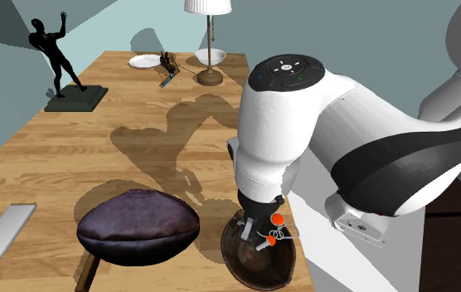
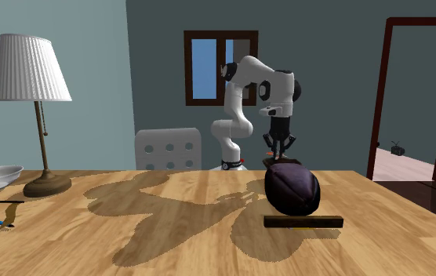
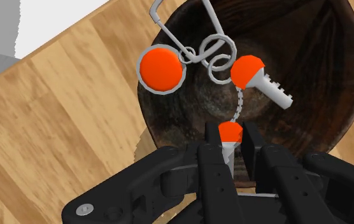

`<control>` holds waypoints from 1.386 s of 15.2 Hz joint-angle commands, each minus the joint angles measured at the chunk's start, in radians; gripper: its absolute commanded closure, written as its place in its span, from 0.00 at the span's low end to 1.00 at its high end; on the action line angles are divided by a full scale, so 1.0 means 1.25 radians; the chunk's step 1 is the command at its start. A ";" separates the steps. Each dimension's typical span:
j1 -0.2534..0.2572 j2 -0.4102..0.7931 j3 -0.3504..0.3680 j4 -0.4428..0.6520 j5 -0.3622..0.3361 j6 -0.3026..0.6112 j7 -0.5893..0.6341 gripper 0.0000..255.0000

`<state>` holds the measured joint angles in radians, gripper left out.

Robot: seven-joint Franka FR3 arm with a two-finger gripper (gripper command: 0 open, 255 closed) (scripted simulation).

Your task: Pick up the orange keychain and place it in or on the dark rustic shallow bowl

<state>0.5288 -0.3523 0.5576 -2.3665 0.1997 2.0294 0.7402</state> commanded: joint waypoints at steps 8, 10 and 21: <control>0.000 0.001 0.000 0.000 0.000 0.001 0.000 0.00; 0.000 -0.009 -0.005 0.020 0.000 -0.028 -0.002 0.00; -0.001 -0.027 -0.019 0.080 -0.002 -0.106 -0.004 0.00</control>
